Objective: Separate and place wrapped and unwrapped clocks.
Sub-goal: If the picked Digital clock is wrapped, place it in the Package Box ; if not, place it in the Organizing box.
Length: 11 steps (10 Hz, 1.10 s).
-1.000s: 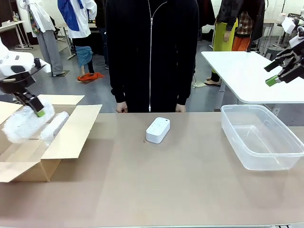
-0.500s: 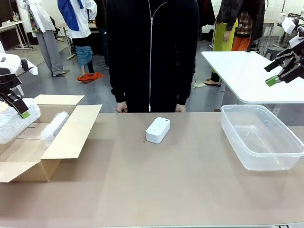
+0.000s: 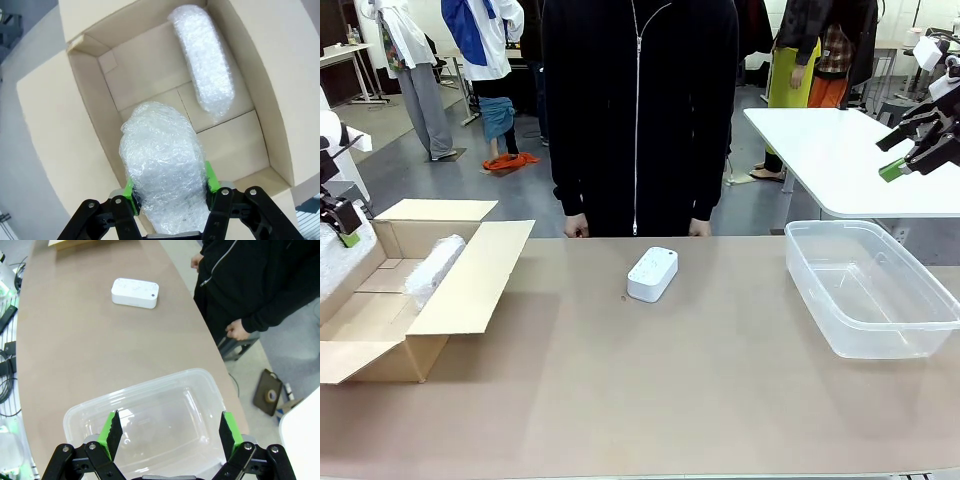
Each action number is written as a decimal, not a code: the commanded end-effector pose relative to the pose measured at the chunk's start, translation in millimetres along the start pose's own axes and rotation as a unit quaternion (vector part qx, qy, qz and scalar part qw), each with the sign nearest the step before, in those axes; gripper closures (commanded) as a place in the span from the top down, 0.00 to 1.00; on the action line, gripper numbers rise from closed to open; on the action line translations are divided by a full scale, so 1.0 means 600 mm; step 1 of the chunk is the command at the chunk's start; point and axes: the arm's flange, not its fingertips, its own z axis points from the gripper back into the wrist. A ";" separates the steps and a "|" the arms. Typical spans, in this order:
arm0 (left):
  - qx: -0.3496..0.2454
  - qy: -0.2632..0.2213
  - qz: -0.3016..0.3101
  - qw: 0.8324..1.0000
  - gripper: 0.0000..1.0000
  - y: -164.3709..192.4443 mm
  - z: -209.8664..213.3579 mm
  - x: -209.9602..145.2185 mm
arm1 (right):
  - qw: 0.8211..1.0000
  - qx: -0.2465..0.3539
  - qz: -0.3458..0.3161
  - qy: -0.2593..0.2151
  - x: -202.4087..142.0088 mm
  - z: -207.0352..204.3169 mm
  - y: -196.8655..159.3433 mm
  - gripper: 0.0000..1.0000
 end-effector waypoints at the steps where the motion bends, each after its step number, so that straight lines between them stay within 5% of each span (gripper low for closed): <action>1: 0.004 0.003 0.014 1.000 0.56 -0.004 -0.002 0.014 | 1.000 0.003 0.001 -0.008 0.001 -0.003 0.000 1.00; 11: -0.002 0.005 0.007 1.000 0.56 -0.001 -0.008 0.003 | 1.000 0.003 0.001 -0.008 0.001 -0.003 0.000 1.00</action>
